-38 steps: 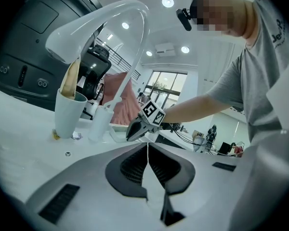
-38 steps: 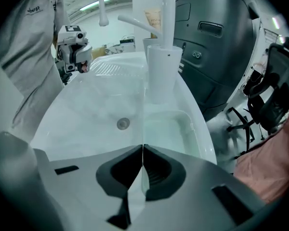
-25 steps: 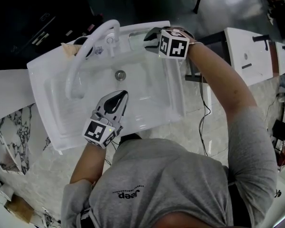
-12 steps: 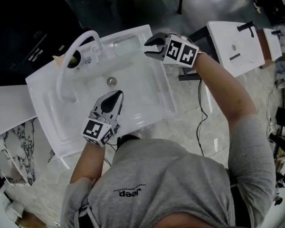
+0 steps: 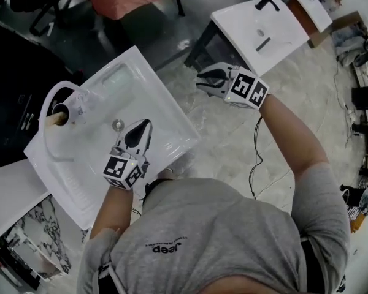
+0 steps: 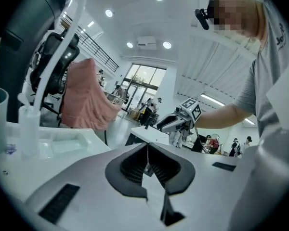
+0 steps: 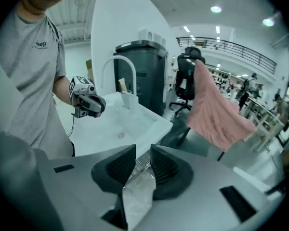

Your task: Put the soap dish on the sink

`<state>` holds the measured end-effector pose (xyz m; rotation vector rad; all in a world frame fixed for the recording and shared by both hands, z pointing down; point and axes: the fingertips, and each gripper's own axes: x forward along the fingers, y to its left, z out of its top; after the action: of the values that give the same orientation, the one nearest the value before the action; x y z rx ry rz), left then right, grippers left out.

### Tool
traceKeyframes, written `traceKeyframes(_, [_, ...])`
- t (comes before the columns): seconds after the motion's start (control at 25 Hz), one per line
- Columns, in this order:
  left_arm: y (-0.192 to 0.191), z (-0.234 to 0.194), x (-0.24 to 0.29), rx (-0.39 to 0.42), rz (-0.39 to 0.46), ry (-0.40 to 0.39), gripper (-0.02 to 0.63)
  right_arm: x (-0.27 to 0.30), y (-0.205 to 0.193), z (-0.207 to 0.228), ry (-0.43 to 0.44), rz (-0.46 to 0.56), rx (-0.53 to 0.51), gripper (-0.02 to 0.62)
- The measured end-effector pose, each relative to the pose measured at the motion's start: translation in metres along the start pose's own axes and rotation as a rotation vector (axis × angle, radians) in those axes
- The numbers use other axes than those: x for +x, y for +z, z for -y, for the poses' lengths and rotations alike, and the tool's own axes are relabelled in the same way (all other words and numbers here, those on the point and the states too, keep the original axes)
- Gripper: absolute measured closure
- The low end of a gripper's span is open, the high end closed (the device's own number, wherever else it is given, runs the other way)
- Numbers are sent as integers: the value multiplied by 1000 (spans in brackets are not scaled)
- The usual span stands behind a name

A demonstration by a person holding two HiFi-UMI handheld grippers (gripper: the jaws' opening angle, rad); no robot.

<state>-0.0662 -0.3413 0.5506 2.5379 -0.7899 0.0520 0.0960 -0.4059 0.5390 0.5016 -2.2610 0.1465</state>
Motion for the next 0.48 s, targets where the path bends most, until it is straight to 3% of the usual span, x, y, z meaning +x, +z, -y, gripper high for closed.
traceKeyframes(0.28, [6, 79, 70, 51, -59, -195, 586, -129, -80, -20, -244, 87, 240, 454])
traceKeyframes(0.48, [3, 152, 110, 92, -109, -349, 586, -226, -139, -63, -452, 153, 422, 465])
